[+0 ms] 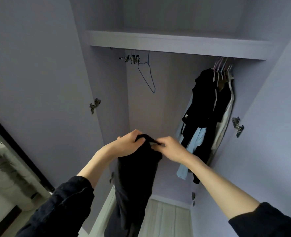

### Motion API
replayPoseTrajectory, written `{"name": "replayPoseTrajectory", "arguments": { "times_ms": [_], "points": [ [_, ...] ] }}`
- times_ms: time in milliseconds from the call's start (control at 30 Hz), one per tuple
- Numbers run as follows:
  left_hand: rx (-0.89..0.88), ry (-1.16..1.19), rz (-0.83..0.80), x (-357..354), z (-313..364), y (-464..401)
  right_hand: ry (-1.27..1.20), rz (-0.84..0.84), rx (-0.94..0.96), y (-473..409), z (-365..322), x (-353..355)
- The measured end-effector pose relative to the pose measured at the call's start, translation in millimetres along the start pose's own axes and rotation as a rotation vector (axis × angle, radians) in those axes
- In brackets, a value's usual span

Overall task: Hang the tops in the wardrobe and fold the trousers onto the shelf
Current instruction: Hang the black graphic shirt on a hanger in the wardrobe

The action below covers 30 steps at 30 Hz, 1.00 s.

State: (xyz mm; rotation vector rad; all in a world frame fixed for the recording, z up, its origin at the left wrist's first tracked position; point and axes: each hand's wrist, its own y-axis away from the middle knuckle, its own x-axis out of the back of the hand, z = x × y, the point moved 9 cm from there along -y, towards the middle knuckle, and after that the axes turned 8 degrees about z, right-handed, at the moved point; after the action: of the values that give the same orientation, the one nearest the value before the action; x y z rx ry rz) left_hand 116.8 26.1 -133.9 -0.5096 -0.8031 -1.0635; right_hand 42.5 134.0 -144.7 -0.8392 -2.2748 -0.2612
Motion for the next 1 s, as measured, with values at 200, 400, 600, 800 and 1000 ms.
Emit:
{"name": "replayPoseTrajectory", "arguments": {
  "times_ms": [200, 400, 600, 800, 1000],
  "points": [
    [-0.126, -0.188, 0.128, 12.2, -13.7, 15.3, 0.070, -0.059, 0.102, -4.8, -39.1, 20.3],
    [-0.058, -0.335, 0.157, 12.3, -44.4, 26.4, 0.071, -0.097, 0.110, -14.3, -55.3, 19.1],
    [0.199, -0.168, 0.253, 32.2, -85.5, 27.7, 0.155, -0.094, 0.108, -17.8, -50.7, 26.6],
    [0.302, 0.393, 0.276, 40.2, -97.2, 34.6, 0.606, -0.105, 0.043, -25.2, -9.2, 39.3],
    [0.356, 0.667, 0.121, 33.6, -91.7, 28.1, 0.691, 0.173, 0.020, -34.4, 5.4, 58.5]
  ]
}}
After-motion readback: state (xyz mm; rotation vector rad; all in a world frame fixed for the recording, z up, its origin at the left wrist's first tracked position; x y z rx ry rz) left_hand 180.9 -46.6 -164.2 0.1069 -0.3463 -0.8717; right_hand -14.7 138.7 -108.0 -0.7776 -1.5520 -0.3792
